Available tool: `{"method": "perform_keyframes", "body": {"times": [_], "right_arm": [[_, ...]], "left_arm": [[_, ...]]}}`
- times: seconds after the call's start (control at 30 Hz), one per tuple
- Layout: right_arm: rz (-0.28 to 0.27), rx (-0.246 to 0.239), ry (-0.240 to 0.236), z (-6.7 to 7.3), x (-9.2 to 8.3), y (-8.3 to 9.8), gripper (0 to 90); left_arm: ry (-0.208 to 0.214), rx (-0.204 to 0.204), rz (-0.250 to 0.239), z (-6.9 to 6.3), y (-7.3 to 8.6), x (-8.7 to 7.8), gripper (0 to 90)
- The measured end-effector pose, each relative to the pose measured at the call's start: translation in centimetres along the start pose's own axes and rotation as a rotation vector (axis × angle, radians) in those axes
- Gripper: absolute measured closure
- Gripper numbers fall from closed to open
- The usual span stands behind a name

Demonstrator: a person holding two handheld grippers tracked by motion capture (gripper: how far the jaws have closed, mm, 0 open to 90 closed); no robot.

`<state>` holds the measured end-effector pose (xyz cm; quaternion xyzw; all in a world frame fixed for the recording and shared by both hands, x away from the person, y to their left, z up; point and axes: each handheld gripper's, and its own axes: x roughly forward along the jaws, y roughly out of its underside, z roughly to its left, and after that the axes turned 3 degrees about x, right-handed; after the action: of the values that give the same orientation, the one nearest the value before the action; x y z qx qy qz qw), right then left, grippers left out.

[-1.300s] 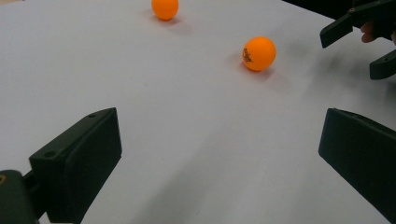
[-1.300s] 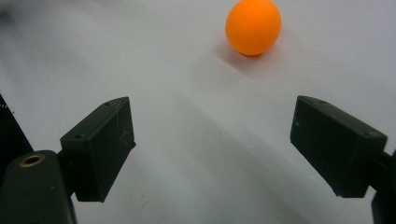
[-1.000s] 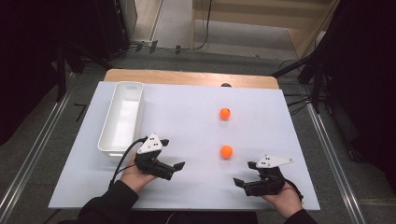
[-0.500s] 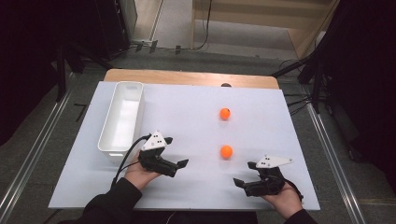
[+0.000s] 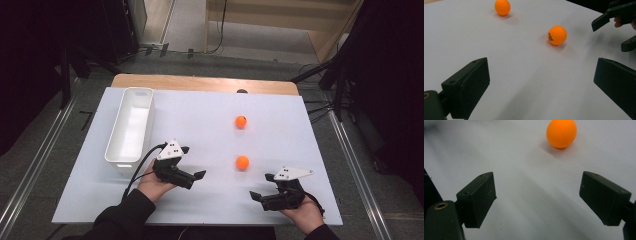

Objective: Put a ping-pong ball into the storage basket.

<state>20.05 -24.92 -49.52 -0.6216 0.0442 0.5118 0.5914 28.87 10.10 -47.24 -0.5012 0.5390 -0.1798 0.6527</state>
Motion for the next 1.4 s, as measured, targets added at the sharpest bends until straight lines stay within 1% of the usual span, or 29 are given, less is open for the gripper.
{"method": "perform_keyframes", "body": {"times": [0.17, 0.23, 0.43, 0.77, 0.93, 1.07, 1.23, 1.3, 1.4], "right_arm": [[0.0, -0.003, -0.001, 0.0, 0.0, 0.0, 12.3], [0.002, -0.007, -0.001, 0.0, 0.0, 0.0, 12.3], [0.004, -0.003, -0.002, 0.0, 0.0, 0.0, 12.3], [0.007, -0.003, -0.003, 0.1, 0.0, 0.0, 12.3], [0.005, -0.006, -0.002, 0.1, 0.0, 0.0, 12.3], [0.008, -0.008, -0.003, 0.1, 0.0, 0.0, 12.3], [0.008, -0.01, -0.002, 0.1, 0.1, 0.0, 12.3], [0.01, -0.011, -0.003, 0.1, 0.1, 0.0, 12.3], [0.009, -0.009, -0.003, 0.1, 0.1, 0.0, 12.3]], "left_arm": [[0.008, -0.004, -0.009, -0.2, -0.2, 0.5, 0.8], [0.012, 0.002, 0.002, -0.2, -0.2, 0.6, 0.8], [0.02, 0.007, 0.005, -0.3, -0.5, 1.1, 0.8], [0.024, 0.013, -0.008, -0.5, -1.0, 1.7, 0.8], [0.03, 0.006, -0.008, -0.6, -1.2, 1.9, 0.8], [0.032, -0.007, -0.017, -0.5, -1.4, 2.1, 0.8], [0.024, -0.02, -0.005, -0.3, -1.5, 2.5, 0.8], [0.02, -0.019, 0.01, -0.2, -1.6, 2.7, 0.8], [0.023, -0.014, 0.019, -0.3, -1.5, 3.0, 0.8]]}}
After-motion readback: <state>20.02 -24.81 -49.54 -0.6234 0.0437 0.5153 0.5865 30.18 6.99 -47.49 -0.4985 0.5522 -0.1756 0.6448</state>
